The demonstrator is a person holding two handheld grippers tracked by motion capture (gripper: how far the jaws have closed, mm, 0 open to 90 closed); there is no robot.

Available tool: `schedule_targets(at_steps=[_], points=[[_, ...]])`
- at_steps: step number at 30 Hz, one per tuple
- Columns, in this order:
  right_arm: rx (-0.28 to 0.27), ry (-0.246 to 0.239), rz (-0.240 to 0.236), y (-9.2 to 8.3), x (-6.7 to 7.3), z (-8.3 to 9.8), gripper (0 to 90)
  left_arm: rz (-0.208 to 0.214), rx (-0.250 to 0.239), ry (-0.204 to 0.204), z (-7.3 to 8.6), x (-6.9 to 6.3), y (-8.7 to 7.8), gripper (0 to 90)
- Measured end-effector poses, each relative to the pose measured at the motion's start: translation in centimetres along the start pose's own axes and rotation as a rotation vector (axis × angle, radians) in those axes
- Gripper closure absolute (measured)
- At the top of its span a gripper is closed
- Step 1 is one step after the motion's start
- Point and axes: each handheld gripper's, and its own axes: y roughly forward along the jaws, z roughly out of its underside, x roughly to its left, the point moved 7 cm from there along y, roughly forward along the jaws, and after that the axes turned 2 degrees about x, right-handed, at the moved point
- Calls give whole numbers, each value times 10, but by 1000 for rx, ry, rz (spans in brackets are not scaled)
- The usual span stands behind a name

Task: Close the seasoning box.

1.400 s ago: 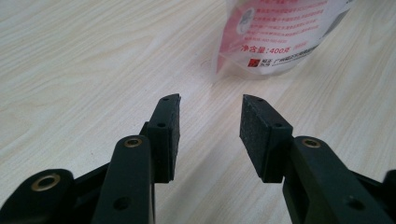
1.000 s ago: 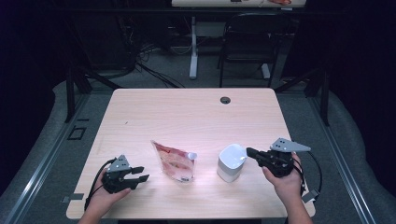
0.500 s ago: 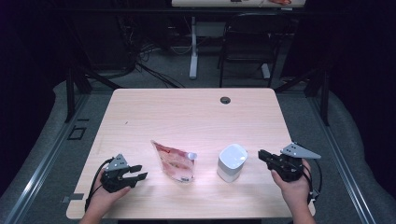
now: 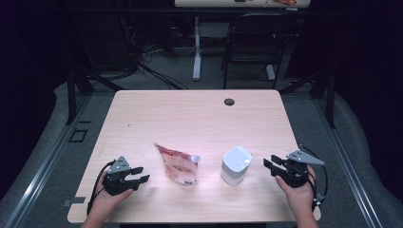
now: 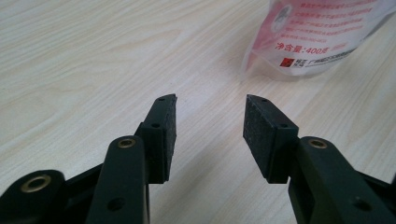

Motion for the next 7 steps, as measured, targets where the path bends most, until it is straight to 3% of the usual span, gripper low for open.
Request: schedule_targets(at_steps=[7], points=[[16, -8, 24, 5, -4, 6, 535, -10, 0, -4, -1, 2, 2, 520]])
